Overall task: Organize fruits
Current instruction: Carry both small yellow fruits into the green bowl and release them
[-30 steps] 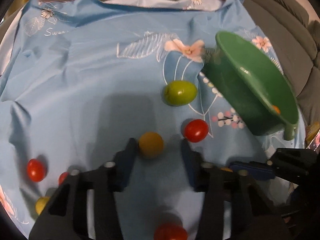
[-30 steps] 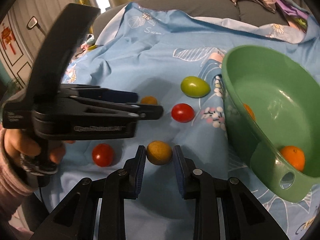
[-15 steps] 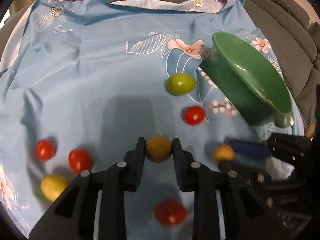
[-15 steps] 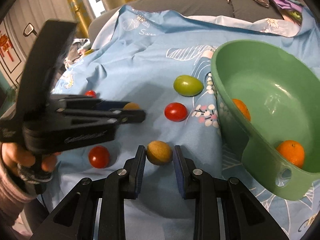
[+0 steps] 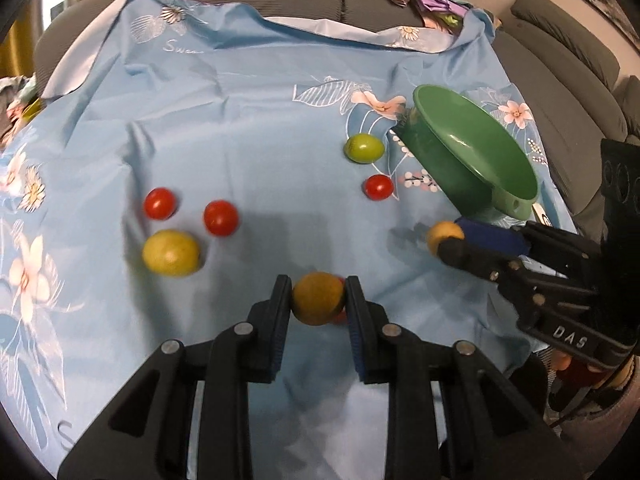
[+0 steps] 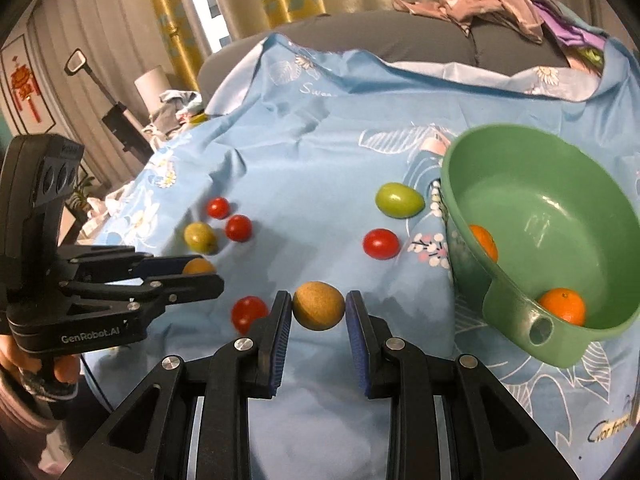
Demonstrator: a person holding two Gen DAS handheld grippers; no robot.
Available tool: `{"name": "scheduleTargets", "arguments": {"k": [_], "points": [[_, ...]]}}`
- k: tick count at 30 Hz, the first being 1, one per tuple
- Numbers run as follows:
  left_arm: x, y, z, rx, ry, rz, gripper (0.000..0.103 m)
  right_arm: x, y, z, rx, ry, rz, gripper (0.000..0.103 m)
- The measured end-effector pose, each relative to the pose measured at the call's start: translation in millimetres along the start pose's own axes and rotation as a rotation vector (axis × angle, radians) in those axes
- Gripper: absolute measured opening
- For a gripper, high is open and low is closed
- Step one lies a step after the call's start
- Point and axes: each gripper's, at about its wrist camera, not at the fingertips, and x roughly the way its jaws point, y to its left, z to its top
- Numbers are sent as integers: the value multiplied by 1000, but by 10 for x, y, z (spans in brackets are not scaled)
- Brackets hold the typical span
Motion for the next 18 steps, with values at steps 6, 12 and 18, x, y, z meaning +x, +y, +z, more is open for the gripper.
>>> {"name": "scheduleTargets", "arguments": {"k": [6, 12, 18], "points": [[-157, -84, -54, -3, -21, -12, 26, -160, 68, 11, -9, -37, -4, 30], [-247, -248, 34, 37, -40, -35, 27, -328, 30, 22, -1, -83, -21, 30], [-228, -466, 174, 94, -45, -49, 27, -459, -142, 8, 40, -125, -47, 30]]}}
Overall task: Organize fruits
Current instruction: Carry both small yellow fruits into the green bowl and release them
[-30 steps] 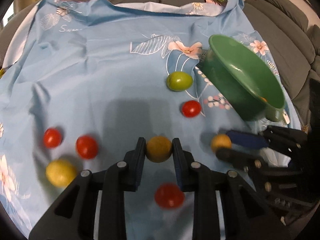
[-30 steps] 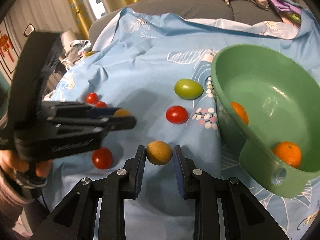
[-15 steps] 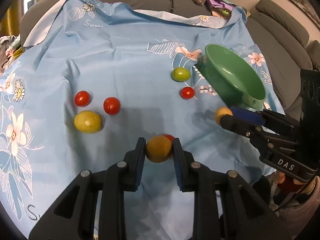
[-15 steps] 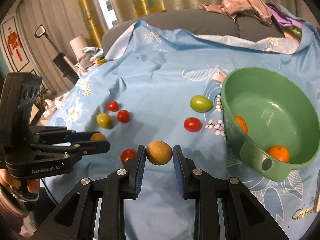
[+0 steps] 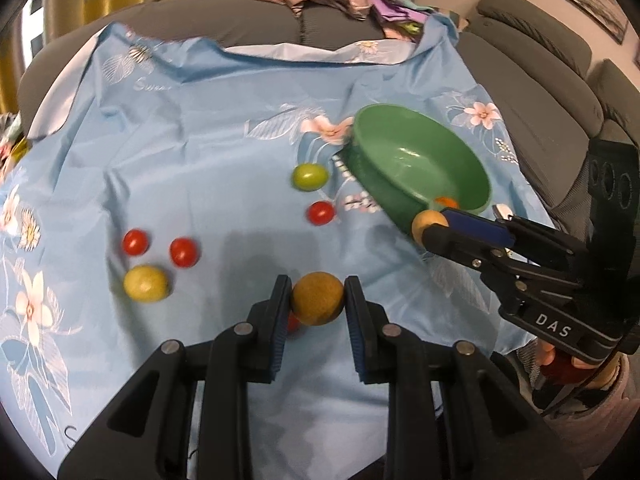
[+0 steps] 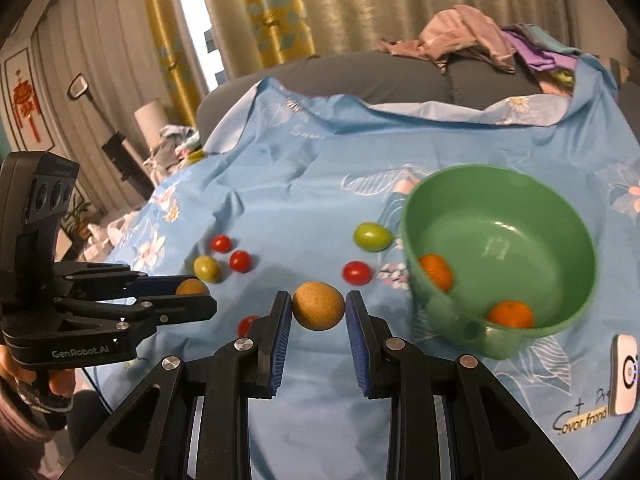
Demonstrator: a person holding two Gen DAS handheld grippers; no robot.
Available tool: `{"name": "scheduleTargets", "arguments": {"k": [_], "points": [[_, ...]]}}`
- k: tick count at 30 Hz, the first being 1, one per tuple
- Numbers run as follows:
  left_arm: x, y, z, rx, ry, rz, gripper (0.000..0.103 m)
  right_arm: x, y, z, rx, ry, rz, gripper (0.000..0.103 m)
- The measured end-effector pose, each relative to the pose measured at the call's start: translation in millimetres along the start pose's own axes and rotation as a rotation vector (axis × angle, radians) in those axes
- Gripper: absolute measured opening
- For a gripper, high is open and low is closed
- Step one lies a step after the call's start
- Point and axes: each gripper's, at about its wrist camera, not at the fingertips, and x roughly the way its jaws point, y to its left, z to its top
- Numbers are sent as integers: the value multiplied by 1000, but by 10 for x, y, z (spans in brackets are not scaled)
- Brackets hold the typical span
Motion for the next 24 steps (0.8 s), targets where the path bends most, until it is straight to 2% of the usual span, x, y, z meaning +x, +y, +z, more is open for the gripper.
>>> {"name": "scheduleTargets", "arguments": {"k": [6, 14, 18, 24], "points": [[115, -281, 216, 82, -4, -34, 27, -87, -236, 11, 49, -36, -40, 30], [437, -694, 604, 191, -11, -77, 27, -186, -583, 50, 105, -82, -138, 30], [623, -830, 718, 235, -7, -75, 27, -214, -749, 80, 129, -101, -174, 30], [939, -881, 797, 247, 37, -57, 27, -141, -920, 71, 155, -91, -205, 30]]}}
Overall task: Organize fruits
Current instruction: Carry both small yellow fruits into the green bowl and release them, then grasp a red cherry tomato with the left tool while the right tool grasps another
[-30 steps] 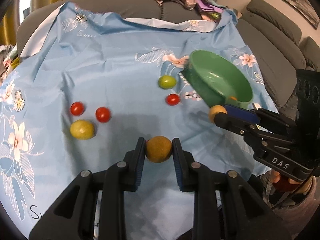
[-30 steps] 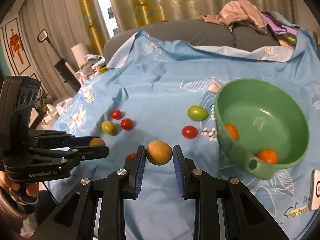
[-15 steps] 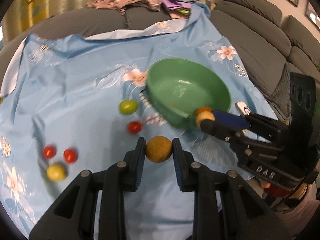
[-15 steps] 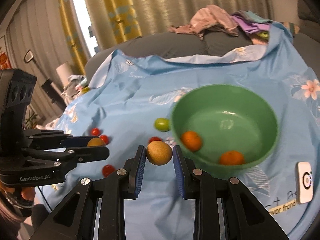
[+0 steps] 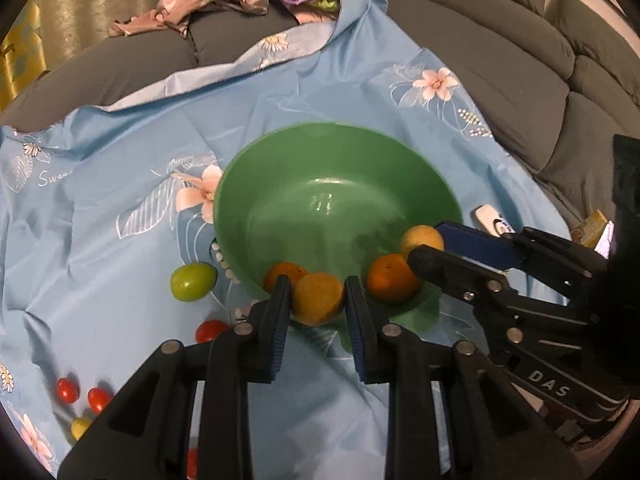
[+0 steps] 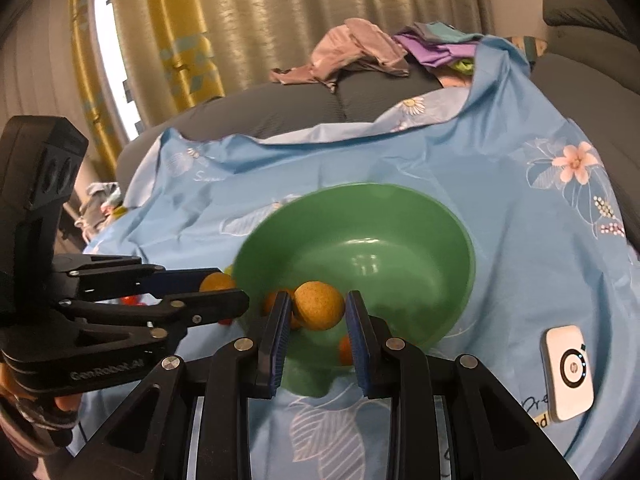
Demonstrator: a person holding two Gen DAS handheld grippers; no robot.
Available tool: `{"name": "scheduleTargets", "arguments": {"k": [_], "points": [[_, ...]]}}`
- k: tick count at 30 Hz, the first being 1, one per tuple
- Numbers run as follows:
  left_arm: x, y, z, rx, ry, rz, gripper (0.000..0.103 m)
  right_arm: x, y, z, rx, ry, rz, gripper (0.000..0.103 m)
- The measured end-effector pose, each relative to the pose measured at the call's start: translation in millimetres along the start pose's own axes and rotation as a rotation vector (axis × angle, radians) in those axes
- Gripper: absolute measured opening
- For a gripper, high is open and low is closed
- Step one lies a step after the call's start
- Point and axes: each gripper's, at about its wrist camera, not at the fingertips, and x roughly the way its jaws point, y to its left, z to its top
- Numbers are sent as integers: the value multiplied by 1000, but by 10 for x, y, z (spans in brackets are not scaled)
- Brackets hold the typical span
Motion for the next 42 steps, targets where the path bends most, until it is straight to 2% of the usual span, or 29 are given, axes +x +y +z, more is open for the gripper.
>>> {"name": "scheduleTargets", "arguments": {"k": [11, 12, 14, 15, 17, 20, 22, 23, 27, 37, 42], "points": [[185, -9, 39, 1, 15, 25, 28, 138, -53, -19, -6, 34, -25, 30], [174, -4, 38, 1, 12, 23, 31, 125, -49, -17, -8, 33, -29, 30], [139, 6, 26, -2, 3, 25, 43, 111, -35, -11, -12, 34, -40, 30], [112, 10, 22, -3, -5, 30, 44, 102, -26, -10, -15, 34, -46, 30], [64, 28, 8, -12, -10, 43, 56, 62, -20, -9, -15, 29, -53, 30], [-73, 81, -58, -36, -28, 42, 65, -8, -8, -18, -10, 18, -52, 31], [-170, 122, -130, -52, -32, 53, 78, -64, 7, -27, -7, 13, -47, 31], [-231, 149, -183, -62, -38, 65, 81, -84, 10, -26, -5, 13, -42, 31], [-434, 267, -430, -108, -28, 91, 82, -158, 90, -86, -1, 27, -9, 35], [-1020, 662, -1211, -255, -29, 216, 82, -334, 396, -231, -56, 59, 59, 37], [-1211, 838, -1565, -332, -23, 226, 82, -367, 562, -259, -83, 70, 96, 37]]}}
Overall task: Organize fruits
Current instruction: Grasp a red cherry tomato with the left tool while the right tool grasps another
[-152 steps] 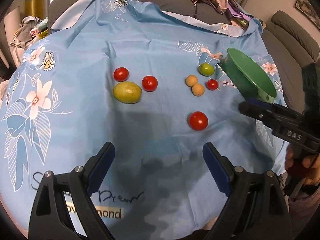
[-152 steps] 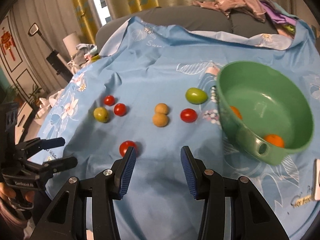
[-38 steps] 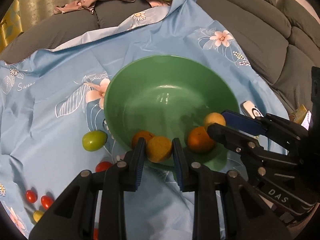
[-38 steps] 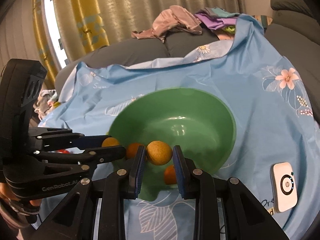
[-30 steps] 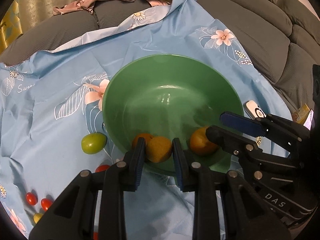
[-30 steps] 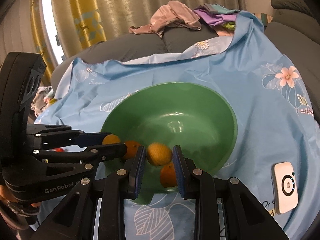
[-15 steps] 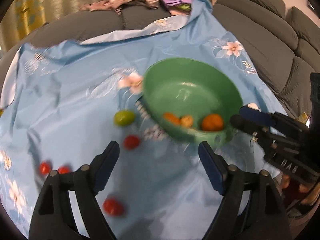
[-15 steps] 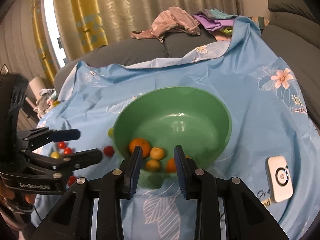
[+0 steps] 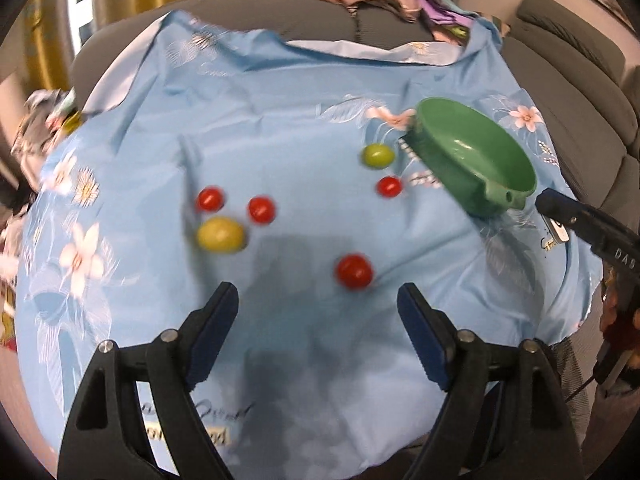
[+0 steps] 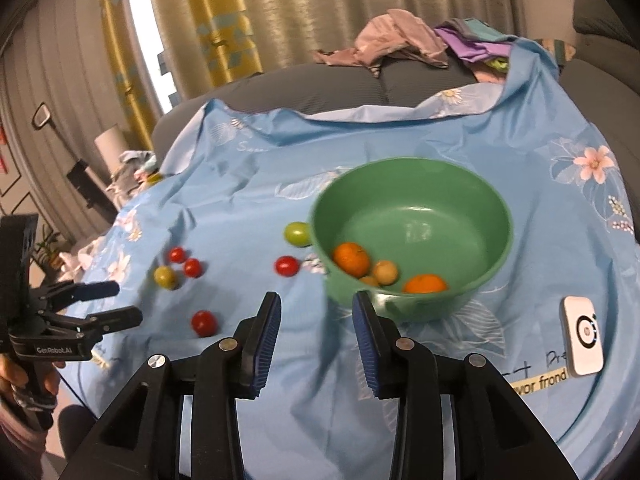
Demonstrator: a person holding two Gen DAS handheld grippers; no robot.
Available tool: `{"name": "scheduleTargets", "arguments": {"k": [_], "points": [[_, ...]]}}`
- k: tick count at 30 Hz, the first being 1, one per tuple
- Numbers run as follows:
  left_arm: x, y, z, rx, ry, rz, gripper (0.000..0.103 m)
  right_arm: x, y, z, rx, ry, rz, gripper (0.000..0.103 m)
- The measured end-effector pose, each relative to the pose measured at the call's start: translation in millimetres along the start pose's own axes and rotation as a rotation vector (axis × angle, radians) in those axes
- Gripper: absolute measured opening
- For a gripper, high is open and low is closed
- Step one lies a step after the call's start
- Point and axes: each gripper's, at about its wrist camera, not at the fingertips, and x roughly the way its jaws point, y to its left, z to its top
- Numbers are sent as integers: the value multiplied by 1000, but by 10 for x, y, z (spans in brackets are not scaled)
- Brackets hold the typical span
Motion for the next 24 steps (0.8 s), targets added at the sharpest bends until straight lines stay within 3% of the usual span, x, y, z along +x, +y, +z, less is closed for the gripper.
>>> {"name": "scheduleTargets", "arguments": {"k": [9, 16, 21, 24], "points": [[32, 69, -222, -39, 31, -50, 82, 171, 329, -52, -56, 63, 52, 37], [208, -62, -99, -14, 35, -98, 80, 263, 372, -90, -67, 90, 47, 37], [480, -181, 28, 9, 61, -121, 72, 352, 366, -111, -74, 111, 43, 37], [660, -214, 86, 19, 79, -119, 58, 416, 367, -113, -82, 122, 45, 37]]}}
